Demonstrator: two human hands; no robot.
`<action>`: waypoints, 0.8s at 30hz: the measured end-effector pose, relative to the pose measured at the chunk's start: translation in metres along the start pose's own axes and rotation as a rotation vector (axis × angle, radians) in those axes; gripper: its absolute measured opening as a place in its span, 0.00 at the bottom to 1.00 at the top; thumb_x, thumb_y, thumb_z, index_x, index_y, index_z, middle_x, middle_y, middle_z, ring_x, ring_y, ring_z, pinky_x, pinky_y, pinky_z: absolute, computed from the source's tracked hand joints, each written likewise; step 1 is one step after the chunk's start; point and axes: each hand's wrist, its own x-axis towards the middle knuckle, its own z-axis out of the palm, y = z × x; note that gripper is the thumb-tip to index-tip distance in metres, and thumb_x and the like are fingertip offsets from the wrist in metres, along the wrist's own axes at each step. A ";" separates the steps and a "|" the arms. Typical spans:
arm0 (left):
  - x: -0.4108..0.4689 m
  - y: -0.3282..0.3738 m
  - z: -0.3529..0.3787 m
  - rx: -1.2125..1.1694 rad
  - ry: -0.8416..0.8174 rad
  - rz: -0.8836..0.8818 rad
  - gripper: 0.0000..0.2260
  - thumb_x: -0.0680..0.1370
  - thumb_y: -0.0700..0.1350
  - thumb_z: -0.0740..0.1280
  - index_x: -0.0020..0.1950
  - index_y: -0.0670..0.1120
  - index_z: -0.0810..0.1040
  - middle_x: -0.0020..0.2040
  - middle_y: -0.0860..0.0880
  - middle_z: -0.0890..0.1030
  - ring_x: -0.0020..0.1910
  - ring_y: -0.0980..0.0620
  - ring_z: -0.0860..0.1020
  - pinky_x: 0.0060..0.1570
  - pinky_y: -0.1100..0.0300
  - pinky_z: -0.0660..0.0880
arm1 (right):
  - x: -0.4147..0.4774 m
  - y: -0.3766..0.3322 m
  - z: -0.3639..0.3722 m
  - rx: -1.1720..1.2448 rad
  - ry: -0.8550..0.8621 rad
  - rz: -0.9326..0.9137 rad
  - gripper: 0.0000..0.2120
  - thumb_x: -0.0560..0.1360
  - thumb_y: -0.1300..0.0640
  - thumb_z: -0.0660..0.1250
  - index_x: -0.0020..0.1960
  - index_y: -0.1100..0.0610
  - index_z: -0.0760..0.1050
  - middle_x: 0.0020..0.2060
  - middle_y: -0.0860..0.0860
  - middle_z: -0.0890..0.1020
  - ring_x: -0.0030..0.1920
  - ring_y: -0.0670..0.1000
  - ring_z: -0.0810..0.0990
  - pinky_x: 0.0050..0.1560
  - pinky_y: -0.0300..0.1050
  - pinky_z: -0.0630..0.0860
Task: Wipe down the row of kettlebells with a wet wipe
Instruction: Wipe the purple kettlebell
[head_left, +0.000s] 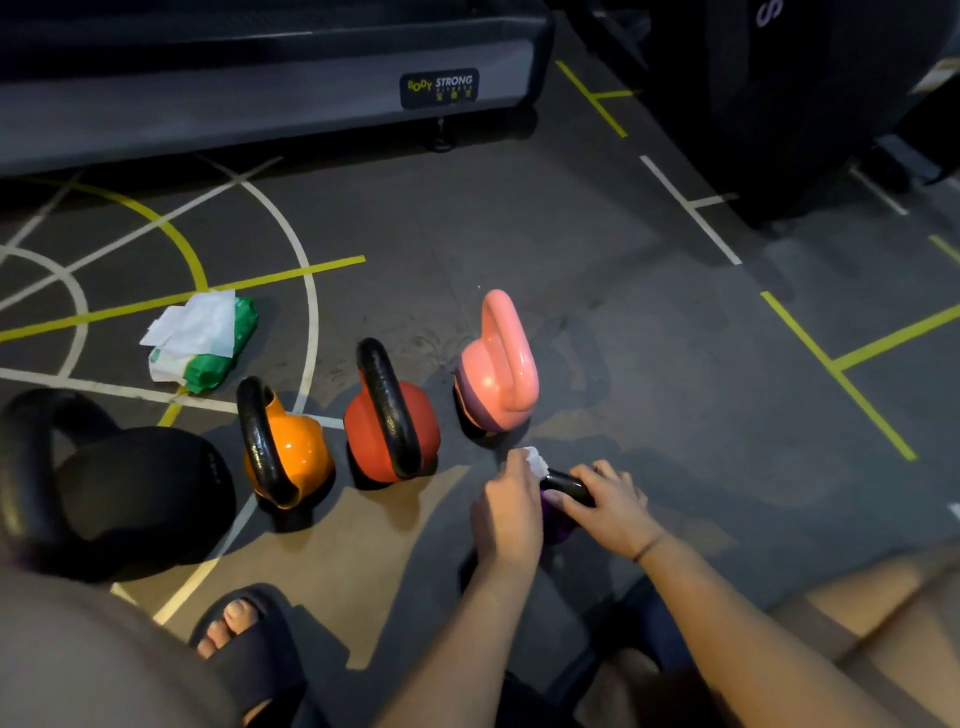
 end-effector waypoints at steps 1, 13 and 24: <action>0.004 -0.001 0.000 -0.009 -0.007 -0.024 0.06 0.79 0.45 0.69 0.56 0.52 0.79 0.35 0.41 0.83 0.34 0.37 0.82 0.30 0.51 0.75 | 0.000 -0.001 0.000 0.007 -0.013 -0.010 0.23 0.73 0.28 0.61 0.60 0.41 0.74 0.53 0.42 0.68 0.62 0.54 0.69 0.66 0.54 0.64; 0.035 -0.050 0.018 -0.185 -0.166 -0.375 0.08 0.78 0.39 0.64 0.45 0.43 0.82 0.44 0.40 0.84 0.48 0.39 0.81 0.41 0.54 0.70 | -0.002 -0.002 0.007 -0.024 -0.005 -0.038 0.21 0.75 0.30 0.58 0.63 0.39 0.71 0.57 0.44 0.69 0.60 0.53 0.68 0.63 0.55 0.65; 0.030 -0.058 0.023 -0.501 -0.154 -0.497 0.05 0.77 0.43 0.72 0.44 0.51 0.87 0.40 0.53 0.86 0.43 0.52 0.86 0.48 0.51 0.83 | -0.001 0.002 0.005 0.031 -0.006 -0.042 0.21 0.75 0.30 0.60 0.63 0.38 0.72 0.53 0.41 0.67 0.61 0.54 0.68 0.65 0.55 0.66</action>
